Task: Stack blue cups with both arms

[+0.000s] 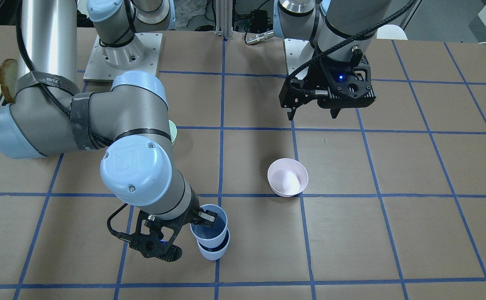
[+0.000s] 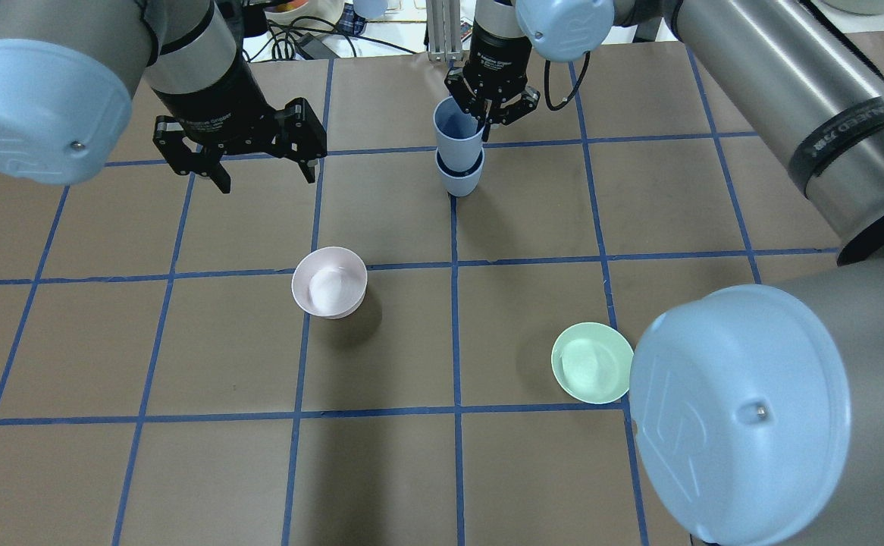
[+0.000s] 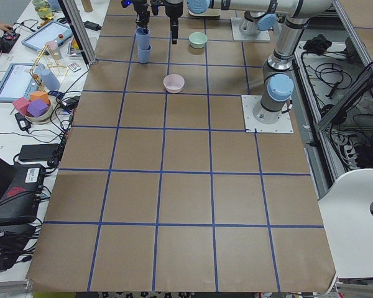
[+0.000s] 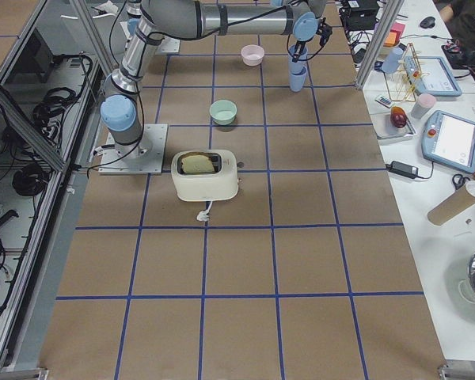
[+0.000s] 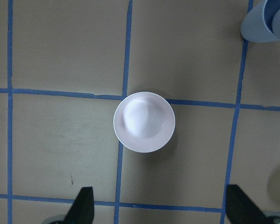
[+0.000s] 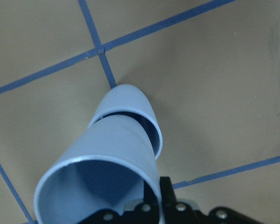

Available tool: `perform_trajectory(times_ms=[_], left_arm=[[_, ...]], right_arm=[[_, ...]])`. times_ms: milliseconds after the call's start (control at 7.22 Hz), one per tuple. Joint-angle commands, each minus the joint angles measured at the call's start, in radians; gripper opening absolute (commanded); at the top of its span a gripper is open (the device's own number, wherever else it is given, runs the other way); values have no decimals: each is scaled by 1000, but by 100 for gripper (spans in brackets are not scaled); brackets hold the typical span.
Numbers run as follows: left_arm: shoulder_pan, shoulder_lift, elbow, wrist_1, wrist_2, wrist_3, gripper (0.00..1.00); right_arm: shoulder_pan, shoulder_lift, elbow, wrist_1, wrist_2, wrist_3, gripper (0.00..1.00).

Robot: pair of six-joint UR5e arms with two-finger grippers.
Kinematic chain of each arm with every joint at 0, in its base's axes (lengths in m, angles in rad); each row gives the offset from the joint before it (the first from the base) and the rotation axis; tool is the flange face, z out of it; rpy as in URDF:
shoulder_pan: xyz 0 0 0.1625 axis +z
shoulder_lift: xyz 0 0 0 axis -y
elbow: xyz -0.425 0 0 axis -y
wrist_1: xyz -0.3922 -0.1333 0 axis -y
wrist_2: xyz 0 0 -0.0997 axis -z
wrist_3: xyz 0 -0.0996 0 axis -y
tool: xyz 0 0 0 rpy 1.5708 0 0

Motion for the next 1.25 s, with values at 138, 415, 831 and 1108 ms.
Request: perform_trajectory(times_ms=[138, 415, 831, 1108], left_arm=[[3, 1, 2, -2, 1, 3, 100], [1, 1, 2, -2, 3, 3, 100], [0, 1, 2, -2, 5, 3, 100], [0, 1, 2, -2, 6, 3, 100]], right_arm=[[0, 7, 0, -32, -1, 0, 29], [-2, 6, -1, -81, -1, -12, 100], [-40, -75, 17, -10, -51, -29, 100], [-107, -138, 29, 91, -67, -261, 100]])
